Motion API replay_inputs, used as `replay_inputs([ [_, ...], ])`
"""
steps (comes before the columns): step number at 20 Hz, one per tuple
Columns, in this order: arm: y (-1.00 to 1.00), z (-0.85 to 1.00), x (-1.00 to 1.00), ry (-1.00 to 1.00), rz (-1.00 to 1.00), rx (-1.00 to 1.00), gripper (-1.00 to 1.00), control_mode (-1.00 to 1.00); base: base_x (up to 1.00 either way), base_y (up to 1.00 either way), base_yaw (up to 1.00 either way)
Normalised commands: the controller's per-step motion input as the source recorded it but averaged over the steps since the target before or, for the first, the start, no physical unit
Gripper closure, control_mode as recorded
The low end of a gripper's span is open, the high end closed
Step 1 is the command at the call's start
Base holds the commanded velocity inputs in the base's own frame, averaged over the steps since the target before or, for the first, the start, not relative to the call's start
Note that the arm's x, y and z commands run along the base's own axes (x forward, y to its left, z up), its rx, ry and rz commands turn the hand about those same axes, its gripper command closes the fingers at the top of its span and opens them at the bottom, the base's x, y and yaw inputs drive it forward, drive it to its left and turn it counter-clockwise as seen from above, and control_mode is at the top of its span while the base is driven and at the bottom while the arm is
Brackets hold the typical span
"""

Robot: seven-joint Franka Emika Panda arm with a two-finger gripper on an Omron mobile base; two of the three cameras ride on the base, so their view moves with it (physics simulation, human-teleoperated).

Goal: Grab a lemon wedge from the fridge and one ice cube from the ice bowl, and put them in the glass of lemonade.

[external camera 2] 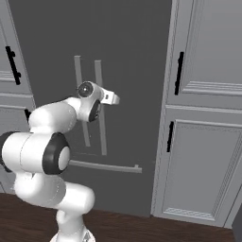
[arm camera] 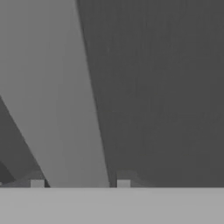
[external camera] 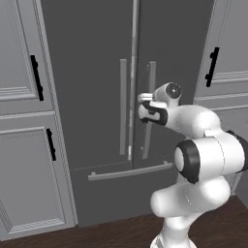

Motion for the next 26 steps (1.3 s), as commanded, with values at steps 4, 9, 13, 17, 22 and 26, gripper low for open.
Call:
replay_inputs([
  [4,-1.00,0.58,-0.97,-0.01,-0.30,0.05,1.00,-1.00,0.00,0.00,0.00],
  [9,-1.00,0.73,-0.90,-0.06,-0.31,0.06,1.00,-1.00,0.00,0.00,0.00],
  [13,-1.00,0.90,-0.83,-0.04,-0.30,0.08,1.00,-1.00,0.00,0.00,0.00],
  [17,-1.00,1.00,-0.85,0.00,-0.30,0.08,1.00,-1.00,0.00,0.00,0.00],
  [22,-0.12,0.70,-0.93,-0.02,-0.13,-0.01,-1.00,-1.00,0.00,0.00,0.00],
  [26,1.00,-0.05,-0.66,0.00,0.00,-0.22,-1.00,-1.00,0.00,0.00,0.00],
])
